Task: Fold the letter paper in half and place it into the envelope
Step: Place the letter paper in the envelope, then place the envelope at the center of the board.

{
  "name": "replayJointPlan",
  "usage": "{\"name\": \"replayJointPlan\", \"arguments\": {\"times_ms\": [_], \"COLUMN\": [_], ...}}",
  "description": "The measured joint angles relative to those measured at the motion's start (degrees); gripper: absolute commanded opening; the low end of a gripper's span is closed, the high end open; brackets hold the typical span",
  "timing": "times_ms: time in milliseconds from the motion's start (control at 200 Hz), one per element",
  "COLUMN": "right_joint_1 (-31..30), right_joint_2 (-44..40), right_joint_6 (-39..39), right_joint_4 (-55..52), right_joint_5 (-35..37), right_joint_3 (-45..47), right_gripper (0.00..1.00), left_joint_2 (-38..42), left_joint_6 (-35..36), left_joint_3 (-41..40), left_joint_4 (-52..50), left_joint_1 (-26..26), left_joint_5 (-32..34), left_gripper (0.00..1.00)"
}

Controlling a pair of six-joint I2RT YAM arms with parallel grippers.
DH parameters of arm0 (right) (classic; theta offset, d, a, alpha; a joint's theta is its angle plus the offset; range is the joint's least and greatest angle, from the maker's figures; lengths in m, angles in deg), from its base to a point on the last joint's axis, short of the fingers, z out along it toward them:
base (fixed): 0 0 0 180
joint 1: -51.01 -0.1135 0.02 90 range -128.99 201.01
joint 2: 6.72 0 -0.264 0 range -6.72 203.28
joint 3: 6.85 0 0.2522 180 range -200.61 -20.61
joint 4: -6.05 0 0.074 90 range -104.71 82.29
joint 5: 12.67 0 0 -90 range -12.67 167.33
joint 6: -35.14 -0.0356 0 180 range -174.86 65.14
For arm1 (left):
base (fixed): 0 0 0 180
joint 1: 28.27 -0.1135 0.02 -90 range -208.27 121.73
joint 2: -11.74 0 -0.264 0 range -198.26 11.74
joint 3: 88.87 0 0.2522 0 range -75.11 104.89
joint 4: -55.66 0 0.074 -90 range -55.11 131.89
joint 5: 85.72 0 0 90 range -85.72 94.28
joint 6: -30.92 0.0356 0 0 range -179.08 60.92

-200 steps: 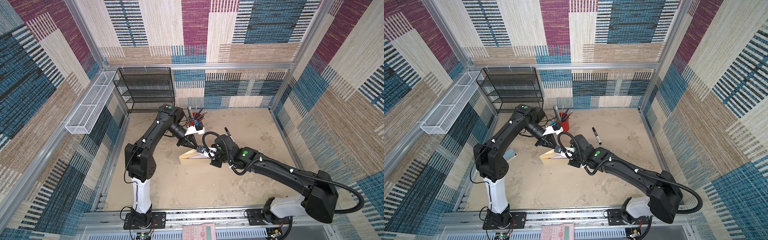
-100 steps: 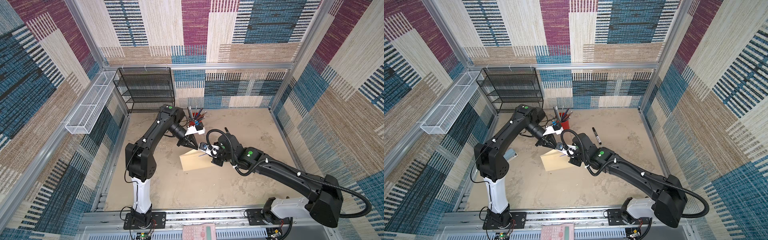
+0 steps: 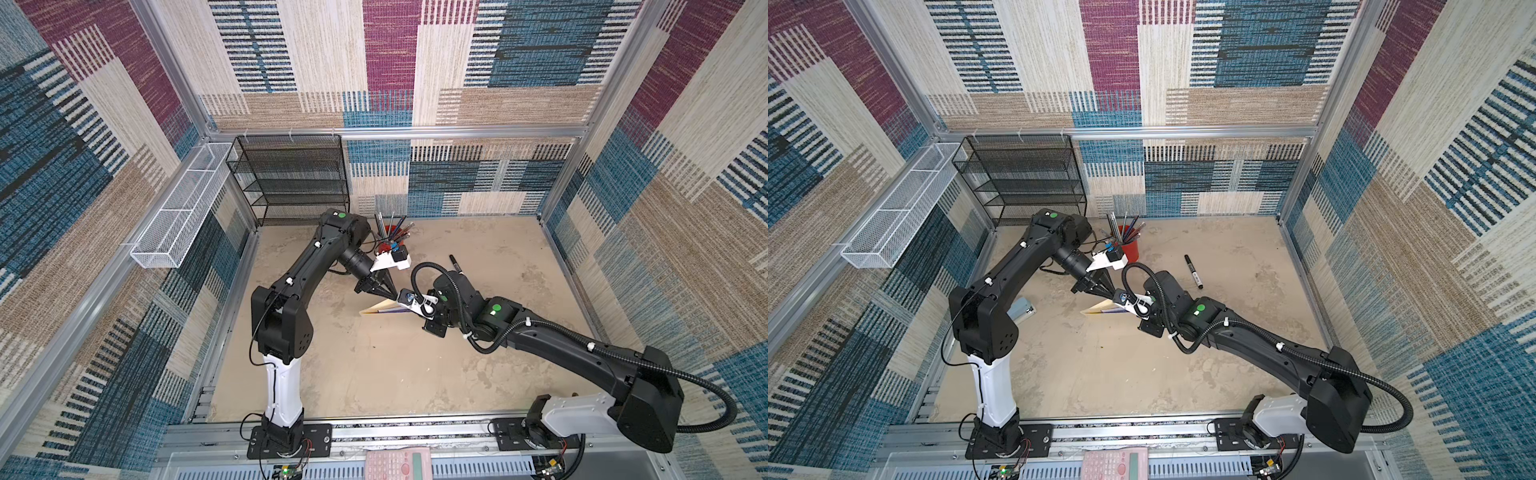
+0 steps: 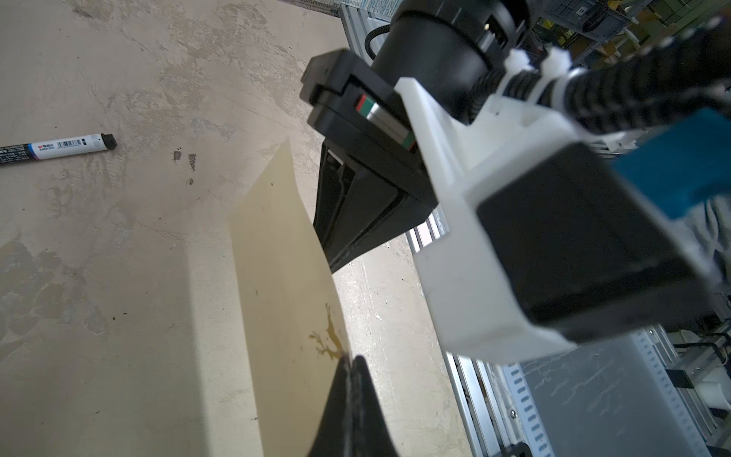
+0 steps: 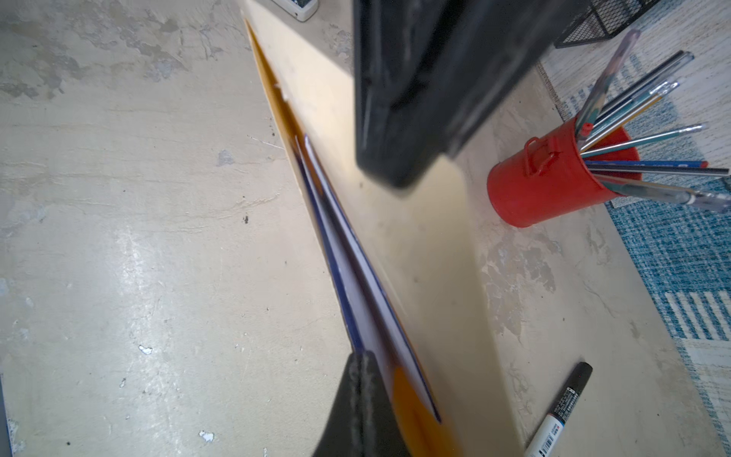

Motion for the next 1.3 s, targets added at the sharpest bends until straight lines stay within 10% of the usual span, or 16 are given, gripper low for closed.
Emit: {"name": "replayJointPlan", "arguments": {"times_ms": [366, 616, 1302], "right_joint_1": [5.55, 16.37, 29.11], "right_joint_2": [-16.96, -31.63, -22.21], "right_joint_6": [-8.63, -23.04, -47.04], "right_joint_4": [5.53, 11.54, 21.22], "right_joint_5": [-4.74, -8.02, -15.37], "right_joint_3": [4.81, 19.28, 28.79], "right_gripper": [0.48, 0.73, 0.77], "left_joint_2": [-2.84, 3.98, 5.95], "left_joint_6": [-0.59, -13.11, -29.92], "left_joint_3": [0.52, -11.02, -32.89], "left_joint_4": [0.11, 17.05, 55.43], "left_joint_1": [0.74, 2.23, 13.68], "left_joint_5": [0.04, 3.67, 25.11], "left_gripper": [0.0, 0.0, 0.0]}}
